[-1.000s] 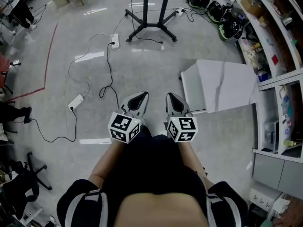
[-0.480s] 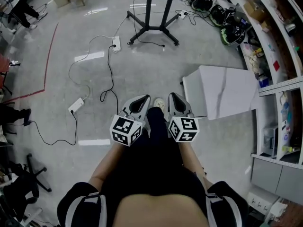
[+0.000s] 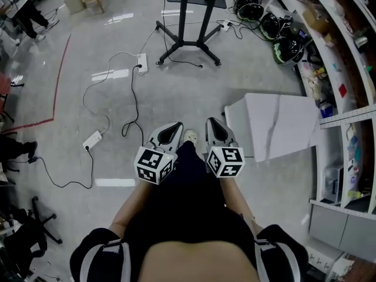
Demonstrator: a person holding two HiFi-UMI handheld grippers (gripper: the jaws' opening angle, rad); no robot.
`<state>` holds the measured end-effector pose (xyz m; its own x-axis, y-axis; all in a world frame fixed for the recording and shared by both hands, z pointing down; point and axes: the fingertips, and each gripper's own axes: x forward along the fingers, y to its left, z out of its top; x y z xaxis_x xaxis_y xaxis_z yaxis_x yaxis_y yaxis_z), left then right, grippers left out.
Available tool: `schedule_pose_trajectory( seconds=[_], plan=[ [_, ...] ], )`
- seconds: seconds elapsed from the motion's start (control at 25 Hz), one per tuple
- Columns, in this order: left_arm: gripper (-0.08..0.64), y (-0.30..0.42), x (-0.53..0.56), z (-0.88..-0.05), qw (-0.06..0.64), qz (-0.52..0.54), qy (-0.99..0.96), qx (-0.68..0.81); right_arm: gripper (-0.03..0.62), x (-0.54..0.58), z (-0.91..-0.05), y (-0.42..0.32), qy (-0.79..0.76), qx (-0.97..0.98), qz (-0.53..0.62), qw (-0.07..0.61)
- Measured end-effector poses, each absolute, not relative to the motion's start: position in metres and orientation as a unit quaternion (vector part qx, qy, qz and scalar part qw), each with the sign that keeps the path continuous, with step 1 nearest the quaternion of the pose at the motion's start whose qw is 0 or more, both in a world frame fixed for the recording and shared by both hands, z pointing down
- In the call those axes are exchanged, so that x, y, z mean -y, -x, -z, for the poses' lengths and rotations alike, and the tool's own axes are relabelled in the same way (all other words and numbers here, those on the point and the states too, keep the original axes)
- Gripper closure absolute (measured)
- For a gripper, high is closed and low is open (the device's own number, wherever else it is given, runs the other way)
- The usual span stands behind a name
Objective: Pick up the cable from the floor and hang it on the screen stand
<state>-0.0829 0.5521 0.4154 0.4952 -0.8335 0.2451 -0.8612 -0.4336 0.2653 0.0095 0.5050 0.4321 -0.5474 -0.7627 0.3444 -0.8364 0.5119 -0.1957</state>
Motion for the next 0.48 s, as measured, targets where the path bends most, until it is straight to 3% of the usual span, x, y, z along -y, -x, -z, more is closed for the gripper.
schedule_pose_trajectory(
  seconds=[0.48],
  plan=[
    [0.555,0.073,-0.440,-0.407,0.169,-0.034,-0.849,0.500,0.568,-0.396,-0.428,-0.026,-0.480,0.854,-0.177,0.096]
  ],
)
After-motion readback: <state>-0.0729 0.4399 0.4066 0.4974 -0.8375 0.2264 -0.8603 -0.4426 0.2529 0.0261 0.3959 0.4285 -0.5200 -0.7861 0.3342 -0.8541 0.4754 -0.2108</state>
